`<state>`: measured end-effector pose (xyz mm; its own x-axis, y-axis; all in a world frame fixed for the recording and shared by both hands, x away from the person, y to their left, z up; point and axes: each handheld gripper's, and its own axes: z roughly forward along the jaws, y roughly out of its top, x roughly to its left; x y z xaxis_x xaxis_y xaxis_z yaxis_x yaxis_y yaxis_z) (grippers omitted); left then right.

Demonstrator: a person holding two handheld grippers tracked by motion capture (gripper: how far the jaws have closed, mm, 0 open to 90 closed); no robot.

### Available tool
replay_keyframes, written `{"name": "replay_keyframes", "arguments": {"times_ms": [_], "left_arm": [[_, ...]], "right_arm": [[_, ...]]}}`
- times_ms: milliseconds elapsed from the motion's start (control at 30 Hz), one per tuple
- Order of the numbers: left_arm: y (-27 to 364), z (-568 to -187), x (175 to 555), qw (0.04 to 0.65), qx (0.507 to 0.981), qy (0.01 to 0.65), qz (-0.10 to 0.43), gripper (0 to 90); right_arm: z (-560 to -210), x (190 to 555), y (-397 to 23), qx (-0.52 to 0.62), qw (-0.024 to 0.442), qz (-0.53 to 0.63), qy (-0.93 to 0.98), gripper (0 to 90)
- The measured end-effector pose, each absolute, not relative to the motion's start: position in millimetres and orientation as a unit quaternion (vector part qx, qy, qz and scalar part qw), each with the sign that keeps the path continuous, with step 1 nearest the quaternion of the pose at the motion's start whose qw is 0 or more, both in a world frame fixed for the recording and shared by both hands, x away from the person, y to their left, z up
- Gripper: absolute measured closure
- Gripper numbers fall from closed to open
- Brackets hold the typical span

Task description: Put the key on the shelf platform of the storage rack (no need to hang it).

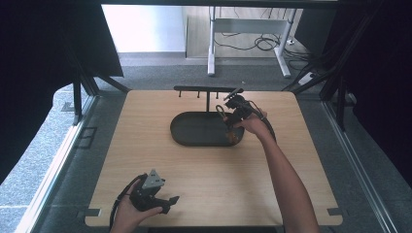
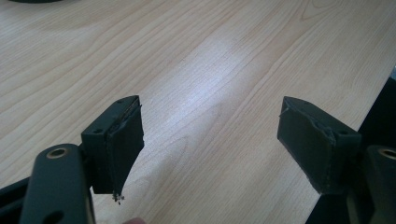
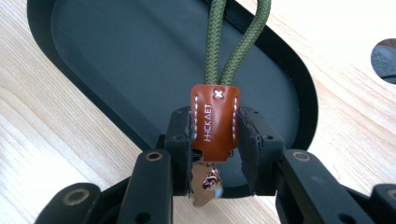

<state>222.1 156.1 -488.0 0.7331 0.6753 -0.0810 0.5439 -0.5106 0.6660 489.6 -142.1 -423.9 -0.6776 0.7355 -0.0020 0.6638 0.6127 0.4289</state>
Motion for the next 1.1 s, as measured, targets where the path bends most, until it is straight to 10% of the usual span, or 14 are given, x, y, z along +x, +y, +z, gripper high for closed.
{"name": "replay_keyframes", "arguments": {"times_ms": [1100], "left_arm": [[158,-487,222,0.349,0.862,0.354,0.096,23.1]], "right_arm": [[-420,492,-131,0.388,0.113,0.215,0.889,67.1]]}}
